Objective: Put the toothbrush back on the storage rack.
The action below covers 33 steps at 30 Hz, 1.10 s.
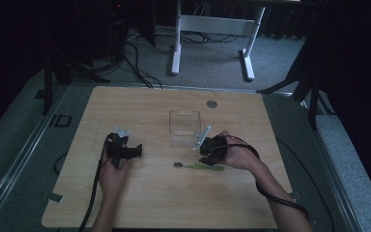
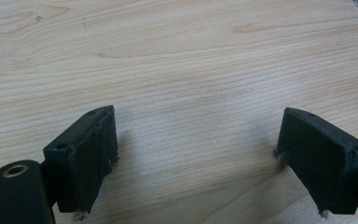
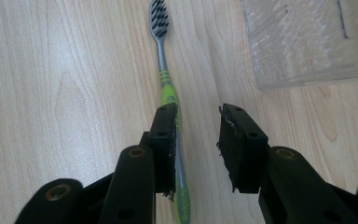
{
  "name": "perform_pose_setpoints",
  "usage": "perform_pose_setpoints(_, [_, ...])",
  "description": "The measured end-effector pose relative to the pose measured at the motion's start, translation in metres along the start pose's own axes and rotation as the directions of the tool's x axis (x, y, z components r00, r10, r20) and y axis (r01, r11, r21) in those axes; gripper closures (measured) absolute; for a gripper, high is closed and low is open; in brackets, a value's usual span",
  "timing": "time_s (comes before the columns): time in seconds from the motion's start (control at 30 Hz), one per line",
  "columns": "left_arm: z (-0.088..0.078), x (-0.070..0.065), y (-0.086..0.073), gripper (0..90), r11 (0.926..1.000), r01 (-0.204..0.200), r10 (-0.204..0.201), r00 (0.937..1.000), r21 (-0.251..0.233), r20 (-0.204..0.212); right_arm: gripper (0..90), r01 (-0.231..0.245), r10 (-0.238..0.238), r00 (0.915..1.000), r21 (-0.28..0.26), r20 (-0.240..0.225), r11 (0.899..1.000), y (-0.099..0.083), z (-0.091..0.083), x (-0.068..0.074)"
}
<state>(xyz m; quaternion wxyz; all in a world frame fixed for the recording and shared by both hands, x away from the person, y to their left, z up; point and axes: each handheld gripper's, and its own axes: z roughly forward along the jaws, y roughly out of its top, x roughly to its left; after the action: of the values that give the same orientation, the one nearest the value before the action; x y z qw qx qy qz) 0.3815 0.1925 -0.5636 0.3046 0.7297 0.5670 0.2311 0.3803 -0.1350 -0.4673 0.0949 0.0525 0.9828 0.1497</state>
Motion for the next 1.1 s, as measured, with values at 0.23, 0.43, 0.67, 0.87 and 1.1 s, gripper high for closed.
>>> perform_pose_setpoints(0.23, [0.0,0.0,0.0,12.7,1.0,0.0,0.0,1.0,0.0,0.0,66.6,0.009,-0.008,0.9999,0.011,-0.009,1.0,0.002,0.003,0.001])
perform_pose_setpoints(0.43, [0.0,0.0,0.0,12.7,1.0,0.0,0.0,1.0,0.0,0.0,66.8,0.01,-0.009,0.9998,0.026,-0.016,1.0,0.003,0.005,0.001])
perform_pose_setpoints(0.67, [0.0,0.0,0.0,12.7,1.0,0.0,0.0,1.0,0.0,0.0,67.6,0.018,-0.017,0.9995,0.036,-0.025,0.999,0.006,0.008,0.001])
perform_pose_setpoints(0.87, [0.0,0.0,0.0,12.7,1.0,0.0,0.0,1.0,0.0,0.0,68.3,0.032,-0.031,0.9991,0.053,-0.028,0.998,0.008,0.011,0.001])
perform_pose_setpoints(1.1, [0.0,0.0,0.0,12.7,1.0,0.0,0.0,1.0,0.0,0.0,68.7,0.032,-0.029,0.9988,0.064,-0.039,0.997,0.009,0.014,0.001])
